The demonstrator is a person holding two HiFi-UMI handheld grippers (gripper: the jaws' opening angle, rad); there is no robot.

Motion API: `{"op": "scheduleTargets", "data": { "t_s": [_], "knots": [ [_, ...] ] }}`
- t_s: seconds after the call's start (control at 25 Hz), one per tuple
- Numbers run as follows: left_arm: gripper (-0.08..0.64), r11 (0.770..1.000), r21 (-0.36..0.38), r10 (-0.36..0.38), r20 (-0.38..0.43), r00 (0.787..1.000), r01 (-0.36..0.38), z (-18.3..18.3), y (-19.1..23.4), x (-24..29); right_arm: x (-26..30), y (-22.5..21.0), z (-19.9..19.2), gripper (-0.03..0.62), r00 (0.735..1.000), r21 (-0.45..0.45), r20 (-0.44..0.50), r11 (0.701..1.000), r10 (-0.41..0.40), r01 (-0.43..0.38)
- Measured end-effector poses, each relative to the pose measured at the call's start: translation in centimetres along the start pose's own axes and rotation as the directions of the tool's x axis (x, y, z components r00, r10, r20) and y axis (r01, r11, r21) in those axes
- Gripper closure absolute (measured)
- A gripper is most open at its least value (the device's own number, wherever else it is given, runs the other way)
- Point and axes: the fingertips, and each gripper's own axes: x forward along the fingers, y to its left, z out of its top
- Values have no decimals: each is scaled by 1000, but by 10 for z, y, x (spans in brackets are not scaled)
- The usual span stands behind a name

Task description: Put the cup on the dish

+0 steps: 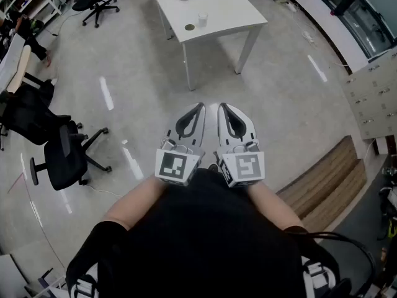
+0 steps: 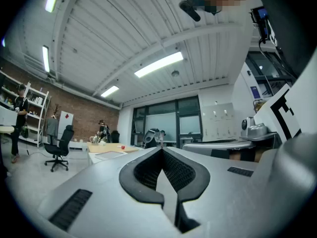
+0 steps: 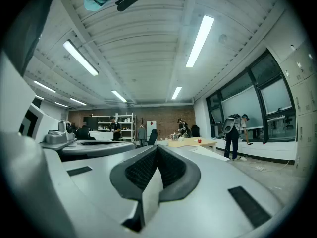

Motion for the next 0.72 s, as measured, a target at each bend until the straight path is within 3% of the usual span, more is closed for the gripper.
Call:
{"op": "scheduleTargets", "data": {
  "t_s": [0.52, 0.72],
  "knots": [
    [563, 1000, -5, 6, -4, 1000, -6, -2, -11, 10, -6, -10, -1, 580, 1000, -22, -10, 1000, 8, -8],
    [563, 1000, 6, 24, -4, 1000, -24, -4, -25, 15, -18, -31, 3, 580, 999, 64, 51, 998, 11, -14]
  ]
}}
